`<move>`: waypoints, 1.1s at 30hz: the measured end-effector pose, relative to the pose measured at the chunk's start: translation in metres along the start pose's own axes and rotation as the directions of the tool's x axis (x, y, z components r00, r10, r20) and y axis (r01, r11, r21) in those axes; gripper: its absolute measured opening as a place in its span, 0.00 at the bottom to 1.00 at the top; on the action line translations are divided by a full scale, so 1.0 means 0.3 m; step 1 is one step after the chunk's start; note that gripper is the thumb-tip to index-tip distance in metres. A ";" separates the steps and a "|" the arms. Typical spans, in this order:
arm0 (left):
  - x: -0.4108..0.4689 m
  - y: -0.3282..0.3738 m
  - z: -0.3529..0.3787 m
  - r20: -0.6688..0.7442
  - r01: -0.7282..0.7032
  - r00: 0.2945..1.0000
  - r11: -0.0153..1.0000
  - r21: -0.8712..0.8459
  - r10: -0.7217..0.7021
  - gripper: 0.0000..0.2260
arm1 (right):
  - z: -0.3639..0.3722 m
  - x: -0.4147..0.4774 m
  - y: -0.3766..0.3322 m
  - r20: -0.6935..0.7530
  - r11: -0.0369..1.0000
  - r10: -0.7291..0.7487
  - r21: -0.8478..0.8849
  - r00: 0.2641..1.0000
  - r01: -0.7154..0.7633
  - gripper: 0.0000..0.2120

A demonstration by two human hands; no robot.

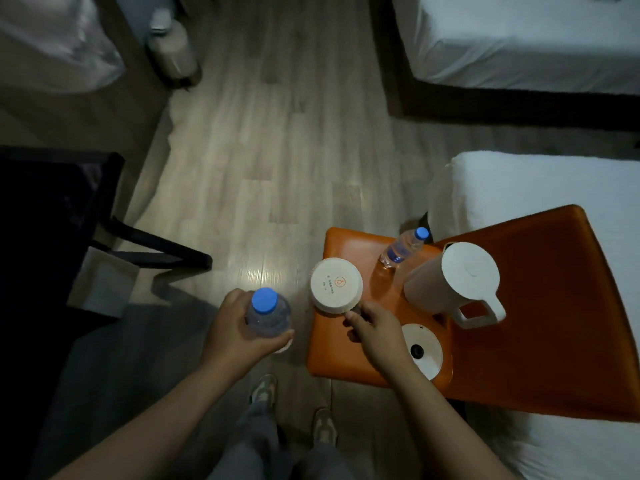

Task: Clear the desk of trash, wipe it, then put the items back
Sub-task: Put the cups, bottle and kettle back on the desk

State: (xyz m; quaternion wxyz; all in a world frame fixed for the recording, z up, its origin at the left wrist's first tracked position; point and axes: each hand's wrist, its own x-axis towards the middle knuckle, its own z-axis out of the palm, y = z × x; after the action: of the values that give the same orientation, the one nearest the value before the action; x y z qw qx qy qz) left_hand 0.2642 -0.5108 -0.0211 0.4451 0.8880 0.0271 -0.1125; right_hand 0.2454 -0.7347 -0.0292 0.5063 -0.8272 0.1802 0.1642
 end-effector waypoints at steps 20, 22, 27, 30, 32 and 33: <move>-0.538 -0.023 -0.257 -0.485 0.268 0.777 0.908 -0.323 -0.402 0.24 | 0.203 -0.162 -0.322 0.482 0.943 -0.246 -0.082 0.841 0.323 0.08; -0.596 -0.045 -0.295 -0.519 0.261 0.748 0.902 -0.344 -0.414 0.22 | 0.260 -0.193 -0.365 0.521 0.928 -0.262 -0.094 0.812 0.360 0.08; -0.764 -0.127 -0.406 -0.594 0.257 0.662 0.883 -0.394 -0.457 0.21 | 0.423 -0.312 -0.476 0.597 0.883 -0.302 -0.119 0.743 0.455 0.09; -0.877 -0.166 -0.484 -0.655 0.243 0.592 0.880 -0.409 -0.468 0.21 | 0.537 -0.401 -0.538 0.633 0.859 -0.326 -0.112 0.702 0.500 0.09; -0.949 -0.186 -0.541 -0.693 0.226 0.554 0.885 -0.408 -0.461 0.21 | 0.612 -0.464 -0.576 0.661 0.840 -0.343 -0.103 0.667 0.533 0.09; -0.984 -0.199 -0.571 -0.706 0.219 0.536 0.884 -0.413 -0.463 0.21 | 0.651 -0.496 -0.594 0.673 0.832 -0.351 -0.094 0.650 0.547 0.08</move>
State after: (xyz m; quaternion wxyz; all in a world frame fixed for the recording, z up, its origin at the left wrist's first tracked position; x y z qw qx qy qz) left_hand -0.0019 -0.3230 0.0972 0.4743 0.7508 0.4096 0.2087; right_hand 0.1797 -0.4647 0.0924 0.4348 -0.8057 -0.2390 0.3235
